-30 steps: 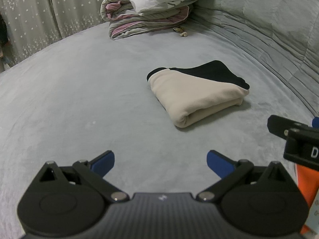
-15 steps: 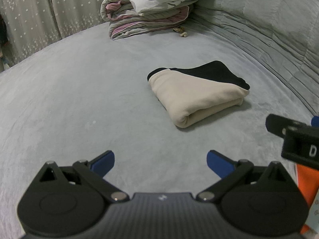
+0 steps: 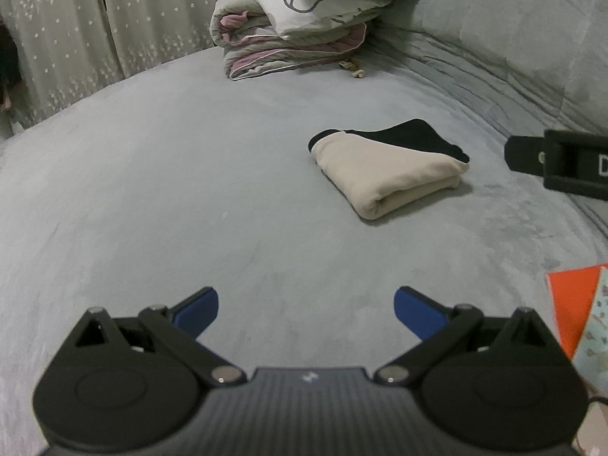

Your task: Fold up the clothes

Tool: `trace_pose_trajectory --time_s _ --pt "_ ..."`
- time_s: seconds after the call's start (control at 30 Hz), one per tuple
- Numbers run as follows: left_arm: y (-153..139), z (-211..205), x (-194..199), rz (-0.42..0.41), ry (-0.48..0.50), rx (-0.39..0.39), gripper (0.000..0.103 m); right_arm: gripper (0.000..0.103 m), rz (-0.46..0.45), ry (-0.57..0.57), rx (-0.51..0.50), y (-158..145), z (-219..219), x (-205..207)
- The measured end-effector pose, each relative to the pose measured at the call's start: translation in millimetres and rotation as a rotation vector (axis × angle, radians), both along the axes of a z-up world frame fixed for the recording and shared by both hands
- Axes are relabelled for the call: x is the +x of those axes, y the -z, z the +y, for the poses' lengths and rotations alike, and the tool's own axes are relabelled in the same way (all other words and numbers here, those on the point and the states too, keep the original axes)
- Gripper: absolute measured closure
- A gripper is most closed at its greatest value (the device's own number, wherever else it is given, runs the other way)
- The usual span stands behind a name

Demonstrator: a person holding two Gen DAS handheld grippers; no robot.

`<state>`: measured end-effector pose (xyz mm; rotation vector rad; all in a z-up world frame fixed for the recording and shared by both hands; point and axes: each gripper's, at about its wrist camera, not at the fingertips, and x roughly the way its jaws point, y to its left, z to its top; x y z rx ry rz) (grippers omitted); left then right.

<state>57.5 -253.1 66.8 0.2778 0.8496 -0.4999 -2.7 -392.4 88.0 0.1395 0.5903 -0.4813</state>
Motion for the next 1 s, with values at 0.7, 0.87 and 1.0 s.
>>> trace_pose_trajectory --time_s 0.7,0.87,1.0 --pt "-31.0 51.1 -40.0 -0.019 -0.038 -0.039 0.0 0.004 0.017 -0.006 -0.01 -15.3 48.8 -54.0" --pt "-33.8 58.7 -41.3 -0.024 -0.049 -0.045 0.0 0.004 0.015 -0.025 -0.002 -13.7 55.8 -50.1" --pt "-33.9 64.7 -40.4 -0.039 -0.059 -0.049 0.0 0.004 0.021 -0.043 -0.003 -10.0 62.0 -44.7"
